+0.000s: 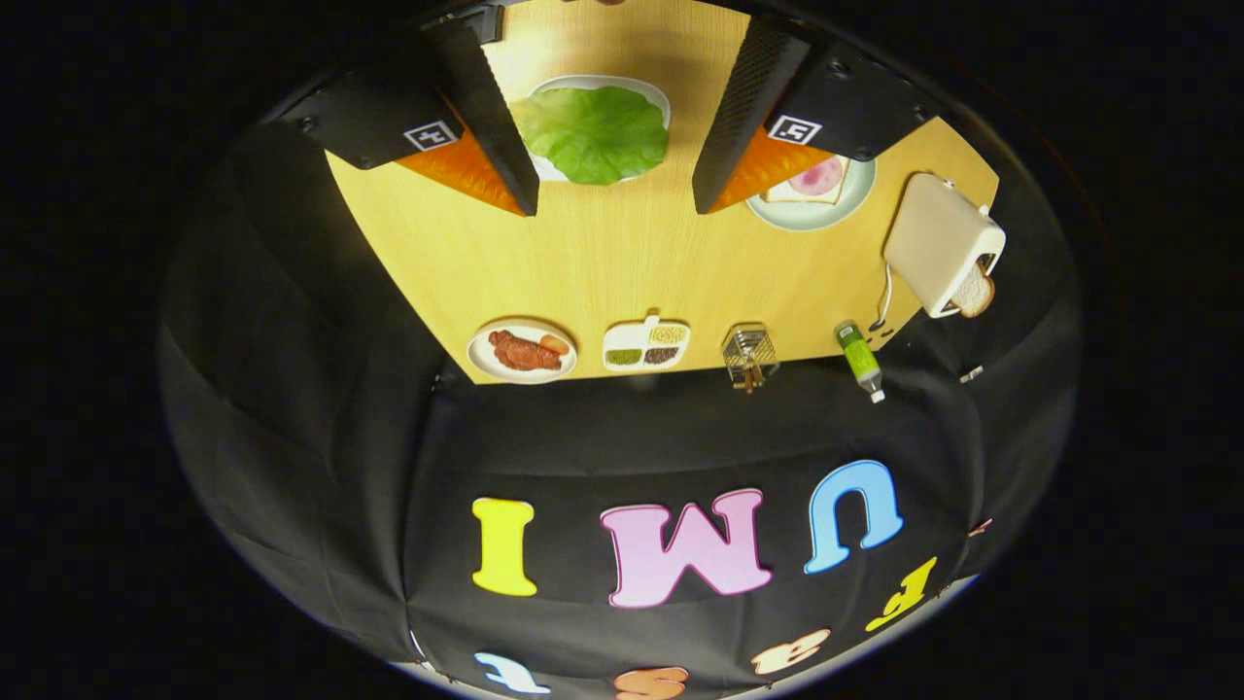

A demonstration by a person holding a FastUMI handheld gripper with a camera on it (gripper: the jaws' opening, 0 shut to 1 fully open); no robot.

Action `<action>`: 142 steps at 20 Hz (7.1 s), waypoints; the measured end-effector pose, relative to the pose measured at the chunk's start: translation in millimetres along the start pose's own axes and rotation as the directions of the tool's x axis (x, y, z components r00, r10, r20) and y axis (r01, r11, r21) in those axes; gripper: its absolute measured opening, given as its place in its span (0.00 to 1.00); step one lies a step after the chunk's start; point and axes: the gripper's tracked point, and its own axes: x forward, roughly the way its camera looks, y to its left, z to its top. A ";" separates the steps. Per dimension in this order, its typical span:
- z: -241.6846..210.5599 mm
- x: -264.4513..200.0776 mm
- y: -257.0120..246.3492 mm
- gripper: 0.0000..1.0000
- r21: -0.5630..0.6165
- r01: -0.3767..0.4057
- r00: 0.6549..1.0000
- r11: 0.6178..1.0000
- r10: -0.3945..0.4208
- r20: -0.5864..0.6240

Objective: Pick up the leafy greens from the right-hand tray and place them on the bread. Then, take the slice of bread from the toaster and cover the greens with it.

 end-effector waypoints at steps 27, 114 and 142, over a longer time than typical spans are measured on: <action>-137.0 87.1 -29.6 0.85 -0.104 -0.031 0.937 0.994 -0.007 -0.349; -20.4 16.3 292.7 0.99 -0.294 -0.386 0.922 0.874 0.354 -0.158; -1.4 29.1 533.3 0.98 -0.467 -0.560 0.810 0.684 0.570 -0.137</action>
